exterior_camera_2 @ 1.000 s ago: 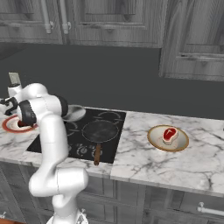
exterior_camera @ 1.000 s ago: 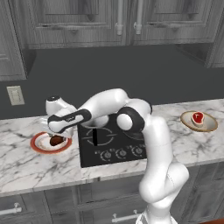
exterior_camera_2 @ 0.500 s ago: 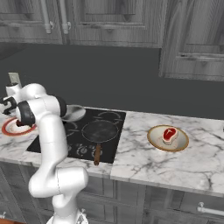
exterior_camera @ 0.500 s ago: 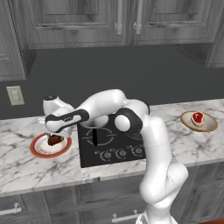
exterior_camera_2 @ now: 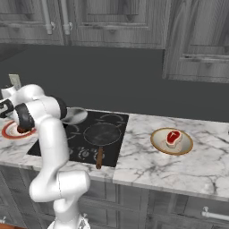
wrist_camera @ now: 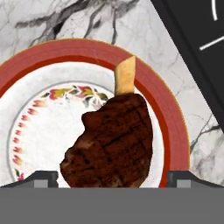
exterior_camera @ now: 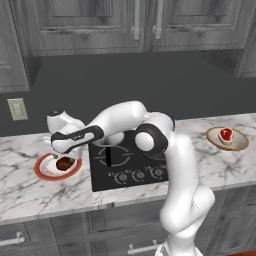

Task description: Place one of the steaks on the plate and the other in the bowl. Then place the bowl in the fridge.

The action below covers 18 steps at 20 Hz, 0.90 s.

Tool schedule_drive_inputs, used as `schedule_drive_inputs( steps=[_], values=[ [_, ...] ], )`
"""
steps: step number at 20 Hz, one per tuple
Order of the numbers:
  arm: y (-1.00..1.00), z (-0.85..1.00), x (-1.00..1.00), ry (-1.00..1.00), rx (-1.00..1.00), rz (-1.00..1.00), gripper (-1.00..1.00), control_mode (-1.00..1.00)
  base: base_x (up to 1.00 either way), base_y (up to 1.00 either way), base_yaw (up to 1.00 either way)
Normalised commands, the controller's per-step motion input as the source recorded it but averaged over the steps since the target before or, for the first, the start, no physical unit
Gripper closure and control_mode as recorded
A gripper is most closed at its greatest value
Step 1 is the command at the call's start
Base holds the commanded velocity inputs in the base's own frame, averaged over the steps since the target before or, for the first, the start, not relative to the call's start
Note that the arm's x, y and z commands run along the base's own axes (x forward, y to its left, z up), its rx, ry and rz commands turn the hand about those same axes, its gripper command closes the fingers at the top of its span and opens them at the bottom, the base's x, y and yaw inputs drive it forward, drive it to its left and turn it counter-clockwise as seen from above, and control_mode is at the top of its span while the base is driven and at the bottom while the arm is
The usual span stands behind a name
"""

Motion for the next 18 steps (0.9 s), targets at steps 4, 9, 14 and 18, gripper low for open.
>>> schedule_drive_inputs(
  steps=[4, 9, 14, 18],
  values=[
    [-0.85, 0.15, -0.08, 0.01, 0.00, -0.20, -1.00, -1.00, 0.00, 0.00, 0.00],
    [-0.85, 0.55, -0.15, -0.06, 0.00, -0.08, -1.00, -1.00, 0.00, 0.00, 0.00],
    [-1.00, 0.59, -0.28, -0.04, 0.00, -0.05, -1.00, -1.00, 0.00, 0.00, 0.00],
    [-0.95, 0.37, -0.79, 0.02, 0.00, -0.02, -1.00, -1.00, 0.00, 0.00, 0.00]
  ],
)
